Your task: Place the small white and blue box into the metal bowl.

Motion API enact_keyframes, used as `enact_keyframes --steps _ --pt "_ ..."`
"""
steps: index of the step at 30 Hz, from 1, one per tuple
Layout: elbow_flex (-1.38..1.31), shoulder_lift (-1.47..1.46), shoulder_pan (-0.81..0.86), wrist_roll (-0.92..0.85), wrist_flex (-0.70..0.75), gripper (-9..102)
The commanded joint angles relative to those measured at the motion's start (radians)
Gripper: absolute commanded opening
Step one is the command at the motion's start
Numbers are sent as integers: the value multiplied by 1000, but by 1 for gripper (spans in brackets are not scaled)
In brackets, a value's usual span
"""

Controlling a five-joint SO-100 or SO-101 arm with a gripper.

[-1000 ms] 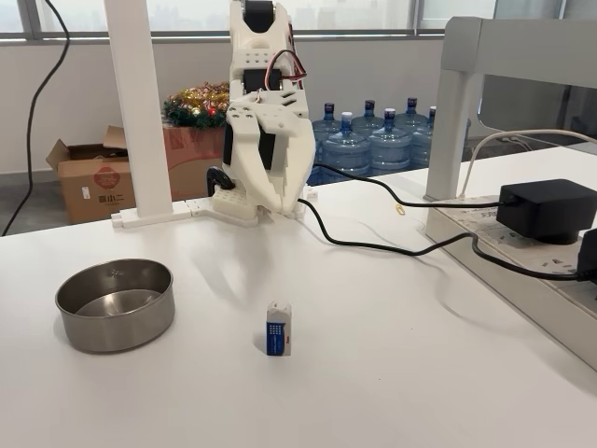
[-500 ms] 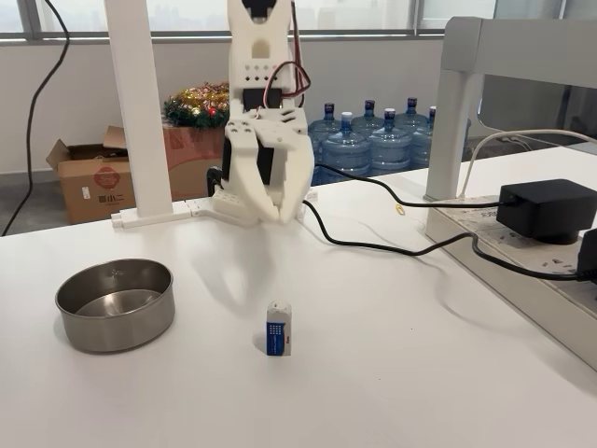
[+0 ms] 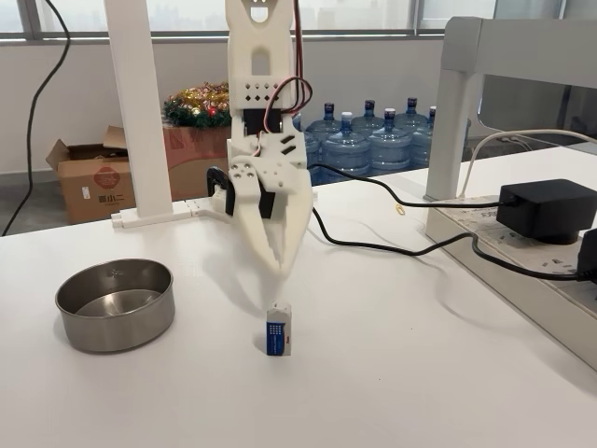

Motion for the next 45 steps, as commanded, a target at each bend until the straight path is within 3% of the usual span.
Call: enact_keyframes --steps 1,19,28,41,45 --pt "-51 -35 6 6 -20 -4" --pt "-51 -41 9 6 -20 -3" --pt "-61 -43 12 8 -20 17" --pt "-91 -81 -28 8 -20 19" --pt "-138 -152 -44 25 -20 24"
